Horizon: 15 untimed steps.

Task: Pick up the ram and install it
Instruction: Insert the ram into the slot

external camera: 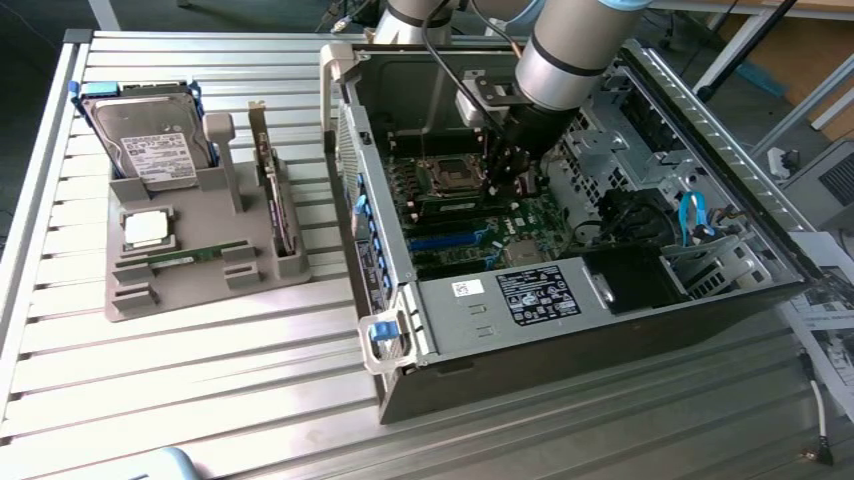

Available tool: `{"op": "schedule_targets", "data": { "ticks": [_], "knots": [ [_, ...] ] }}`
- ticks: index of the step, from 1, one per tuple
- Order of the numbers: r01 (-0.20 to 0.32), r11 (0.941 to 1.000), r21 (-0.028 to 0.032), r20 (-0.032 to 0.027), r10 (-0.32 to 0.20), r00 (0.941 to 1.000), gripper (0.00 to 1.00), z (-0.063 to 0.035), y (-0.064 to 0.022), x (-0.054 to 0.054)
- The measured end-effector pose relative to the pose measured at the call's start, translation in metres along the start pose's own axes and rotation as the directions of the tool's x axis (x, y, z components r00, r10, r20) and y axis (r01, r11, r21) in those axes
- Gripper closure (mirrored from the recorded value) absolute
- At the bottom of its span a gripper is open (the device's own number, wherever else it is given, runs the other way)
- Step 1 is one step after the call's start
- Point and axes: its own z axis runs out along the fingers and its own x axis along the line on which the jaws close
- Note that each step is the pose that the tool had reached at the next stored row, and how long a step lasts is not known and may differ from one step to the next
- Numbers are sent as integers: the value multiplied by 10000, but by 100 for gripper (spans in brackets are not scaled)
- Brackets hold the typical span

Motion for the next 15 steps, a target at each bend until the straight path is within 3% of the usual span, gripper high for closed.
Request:
{"op": "schedule_targets", "data": {
  "ticks": [15],
  "knots": [
    [71, 10000, 0, 0, -71, 10000, 88, 5, 0, 0]
  ]
}}
